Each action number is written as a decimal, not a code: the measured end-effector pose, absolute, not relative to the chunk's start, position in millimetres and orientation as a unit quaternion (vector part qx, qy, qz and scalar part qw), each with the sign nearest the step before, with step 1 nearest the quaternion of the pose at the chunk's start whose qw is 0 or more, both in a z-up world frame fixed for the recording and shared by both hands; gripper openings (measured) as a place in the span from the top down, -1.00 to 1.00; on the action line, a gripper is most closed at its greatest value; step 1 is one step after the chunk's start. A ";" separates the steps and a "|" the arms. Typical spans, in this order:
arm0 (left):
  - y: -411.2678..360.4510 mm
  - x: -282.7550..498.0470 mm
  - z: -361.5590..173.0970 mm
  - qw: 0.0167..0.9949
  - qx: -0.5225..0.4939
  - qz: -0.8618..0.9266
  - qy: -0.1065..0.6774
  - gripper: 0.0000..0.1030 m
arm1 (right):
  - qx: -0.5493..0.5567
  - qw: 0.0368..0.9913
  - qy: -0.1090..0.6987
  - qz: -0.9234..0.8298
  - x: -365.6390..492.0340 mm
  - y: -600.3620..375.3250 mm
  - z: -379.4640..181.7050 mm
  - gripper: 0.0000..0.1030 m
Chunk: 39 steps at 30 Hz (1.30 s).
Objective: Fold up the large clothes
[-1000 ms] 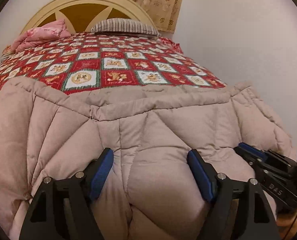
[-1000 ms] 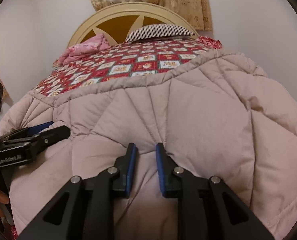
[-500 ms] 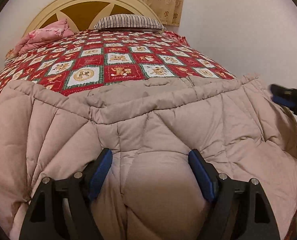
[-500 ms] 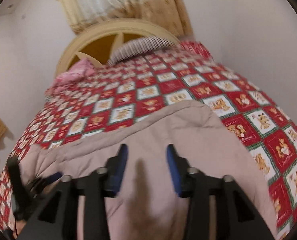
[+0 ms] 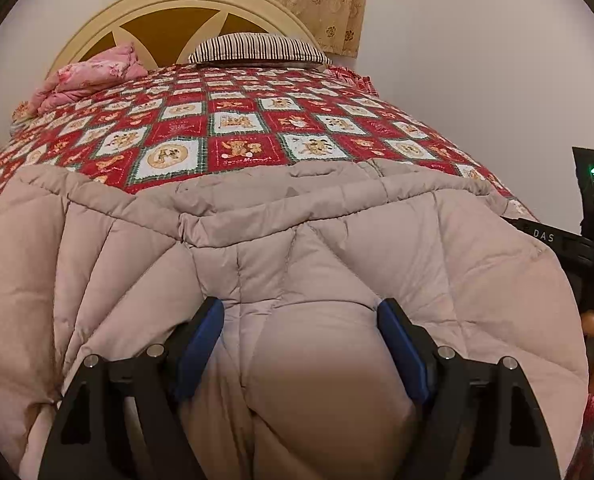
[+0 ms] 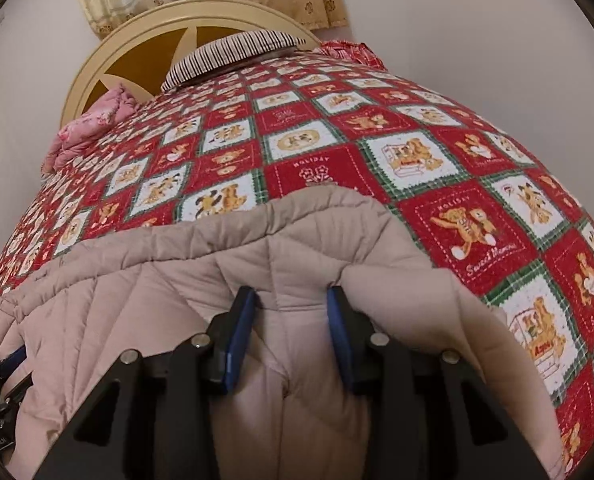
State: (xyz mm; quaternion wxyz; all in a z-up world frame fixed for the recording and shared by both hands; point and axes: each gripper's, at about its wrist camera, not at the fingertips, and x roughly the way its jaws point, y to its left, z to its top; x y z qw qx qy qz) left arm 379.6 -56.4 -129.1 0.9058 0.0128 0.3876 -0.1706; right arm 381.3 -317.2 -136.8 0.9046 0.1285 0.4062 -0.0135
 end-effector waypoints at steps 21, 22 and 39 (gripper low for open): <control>24.6 260.3 -58.2 0.945 0.019 -0.005 0.328 -0.60 | 0.106 0.919 0.358 0.128 251.4 -172.6 -84.6 0.30; 40.2 254.0 -59.1 0.943 -0.006 -0.004 0.332 -0.60 | 0.113 0.914 0.370 0.127 252.7 -168.9 -95.0 0.32; 110.0 153.1 -107.9 0.930 -0.248 0.033 0.270 -0.69 | 0.106 0.919 0.363 0.114 251.5 -166.6 -133.2 0.39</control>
